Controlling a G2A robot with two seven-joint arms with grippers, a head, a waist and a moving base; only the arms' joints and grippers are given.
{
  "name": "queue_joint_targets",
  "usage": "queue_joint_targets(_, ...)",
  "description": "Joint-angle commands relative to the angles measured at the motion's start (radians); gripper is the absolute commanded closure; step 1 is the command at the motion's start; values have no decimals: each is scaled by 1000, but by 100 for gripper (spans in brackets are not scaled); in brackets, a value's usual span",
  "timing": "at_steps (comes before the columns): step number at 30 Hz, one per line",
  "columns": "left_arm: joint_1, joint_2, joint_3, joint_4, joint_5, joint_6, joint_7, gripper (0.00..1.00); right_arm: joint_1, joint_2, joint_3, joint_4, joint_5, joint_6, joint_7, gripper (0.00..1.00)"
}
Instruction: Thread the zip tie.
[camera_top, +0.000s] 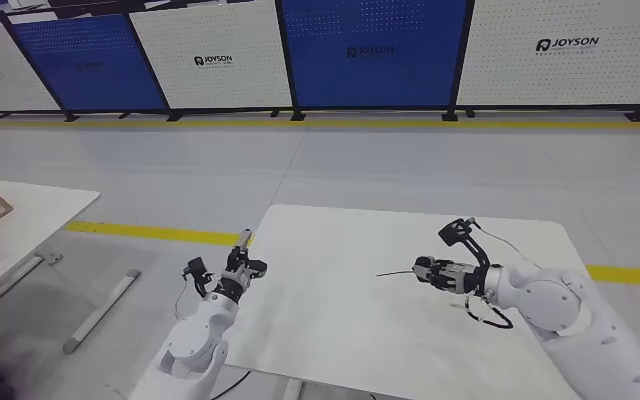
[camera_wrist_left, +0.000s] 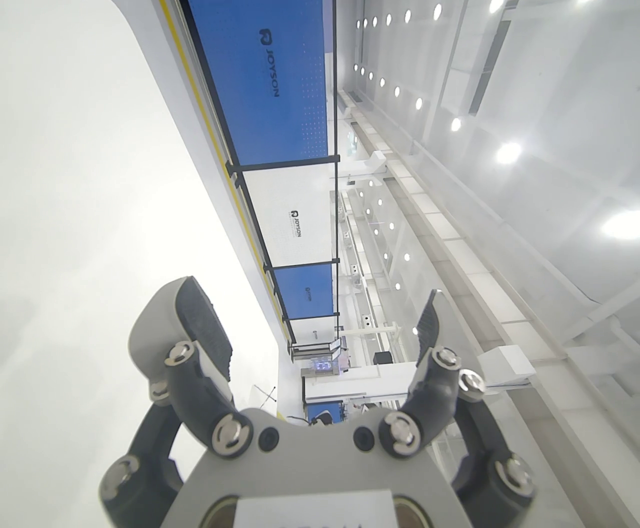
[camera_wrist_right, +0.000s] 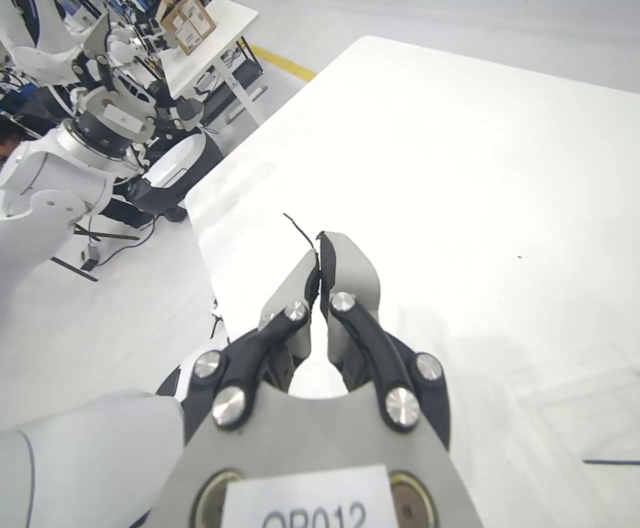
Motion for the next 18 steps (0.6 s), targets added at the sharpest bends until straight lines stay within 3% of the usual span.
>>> queue_joint_targets(1,9,4,-11,-47,-7,74,-52,0,-4,1,-1,-17,-89,25,-27,100)
queue_joint_targets(7,40,16,-15,-179,32,280,-165,0,-20,4,-13,-68,-284,-17,-84,100)
queue_joint_targets(13,38,29,61,-159,48,282,-219,0,-37,11,-29,-142,-412,-17,-135,100)
queue_joint_targets(16,17,41,121,-108,15,282,-251,0,-49,17,-42,-179,-471,-17,-155,100)
queue_joint_targets(18,-13,52,156,-78,-15,282,-241,0,-55,18,-42,-186,-466,-17,-160,100)
